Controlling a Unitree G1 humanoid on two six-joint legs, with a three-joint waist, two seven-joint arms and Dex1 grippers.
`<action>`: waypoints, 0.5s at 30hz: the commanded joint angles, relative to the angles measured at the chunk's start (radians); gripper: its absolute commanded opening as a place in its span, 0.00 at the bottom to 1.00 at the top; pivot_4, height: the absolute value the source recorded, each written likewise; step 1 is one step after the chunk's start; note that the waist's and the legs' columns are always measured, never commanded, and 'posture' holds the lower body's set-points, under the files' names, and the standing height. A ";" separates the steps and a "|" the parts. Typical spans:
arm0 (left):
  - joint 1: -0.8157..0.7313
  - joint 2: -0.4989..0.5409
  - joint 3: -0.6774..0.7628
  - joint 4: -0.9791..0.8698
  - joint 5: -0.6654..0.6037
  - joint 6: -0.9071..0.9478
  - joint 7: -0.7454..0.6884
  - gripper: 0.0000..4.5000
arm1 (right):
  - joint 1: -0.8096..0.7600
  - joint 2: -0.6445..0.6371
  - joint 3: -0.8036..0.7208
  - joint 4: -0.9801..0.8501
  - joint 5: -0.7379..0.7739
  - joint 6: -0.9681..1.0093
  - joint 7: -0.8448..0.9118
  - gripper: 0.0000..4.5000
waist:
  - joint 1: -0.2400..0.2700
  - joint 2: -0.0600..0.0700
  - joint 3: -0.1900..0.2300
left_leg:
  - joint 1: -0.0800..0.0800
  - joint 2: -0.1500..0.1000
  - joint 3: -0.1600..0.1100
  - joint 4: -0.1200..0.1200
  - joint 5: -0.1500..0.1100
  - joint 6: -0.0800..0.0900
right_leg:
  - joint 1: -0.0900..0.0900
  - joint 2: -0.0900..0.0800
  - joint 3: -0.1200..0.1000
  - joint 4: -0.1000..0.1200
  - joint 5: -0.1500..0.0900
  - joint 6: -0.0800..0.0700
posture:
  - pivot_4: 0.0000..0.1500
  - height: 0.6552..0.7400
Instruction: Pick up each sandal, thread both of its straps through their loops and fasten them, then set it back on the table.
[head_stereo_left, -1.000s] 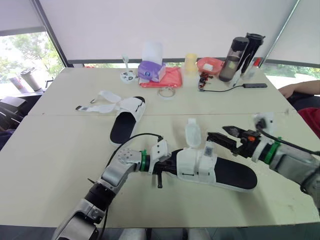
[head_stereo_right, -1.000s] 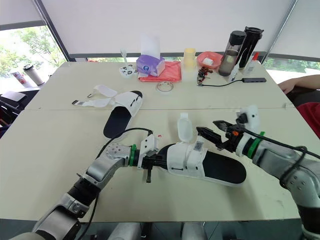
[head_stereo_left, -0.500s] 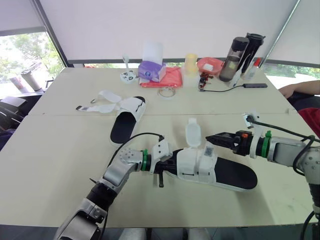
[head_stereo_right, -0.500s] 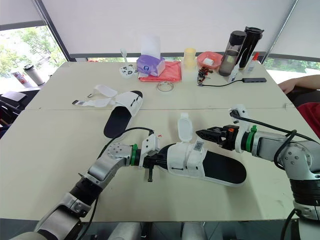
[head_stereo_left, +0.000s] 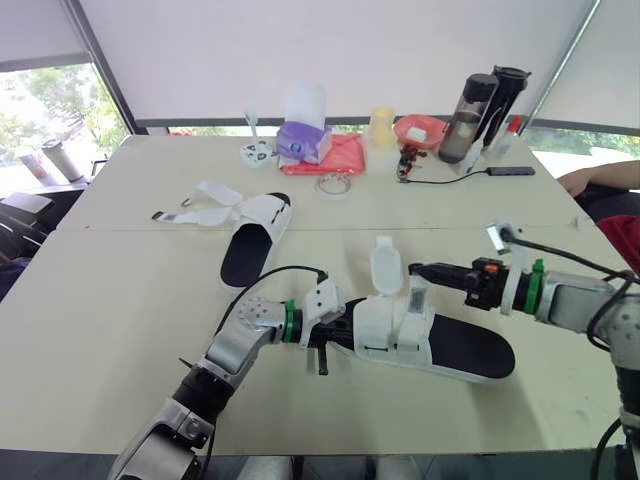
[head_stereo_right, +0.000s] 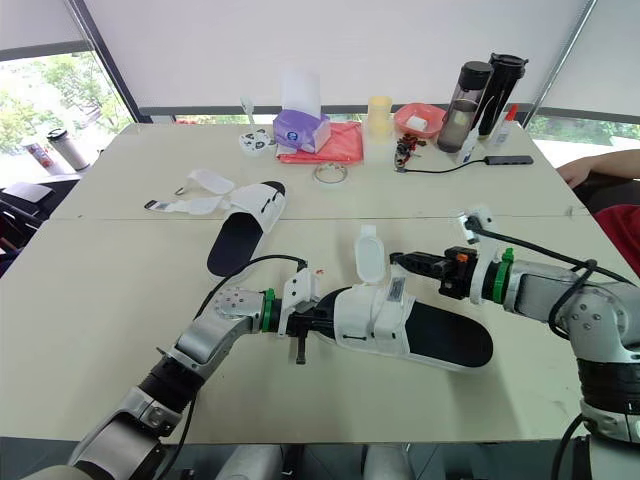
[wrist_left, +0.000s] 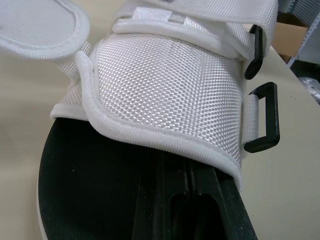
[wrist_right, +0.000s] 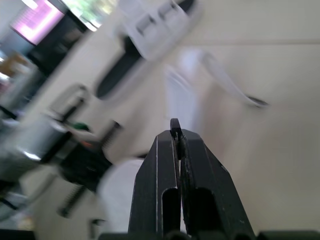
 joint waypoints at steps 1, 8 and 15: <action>0.008 0.006 -0.009 0.049 0.049 0.020 0.029 0.00 | -0.028 0.043 -0.092 -0.017 0.069 -0.041 -0.042 0.01 | 0.000 0.000 0.000 | 0.000 0.000 0.000 0.000 0.000 0.000 | 0.000 0.000 0.000 0.000 0.000 0.000 | 1.00 1.00; -0.005 0.004 -0.034 0.061 0.062 -0.007 0.007 0.00 | -0.054 0.062 -0.095 -0.004 0.037 -0.062 -0.060 0.01 | -0.001 0.000 0.000 | 0.000 0.000 0.000 0.000 0.000 0.000 | -0.003 0.000 0.000 0.000 0.000 0.000 | 1.00 1.00; -0.009 -0.004 -0.035 0.075 0.067 -0.017 0.006 0.00 | -0.077 0.079 -0.065 0.005 0.002 -0.073 -0.072 0.01 | -0.002 0.000 0.000 | 0.000 0.000 0.000 0.000 0.000 0.000 | -0.003 0.000 0.000 0.000 0.000 0.000 | 1.00 1.00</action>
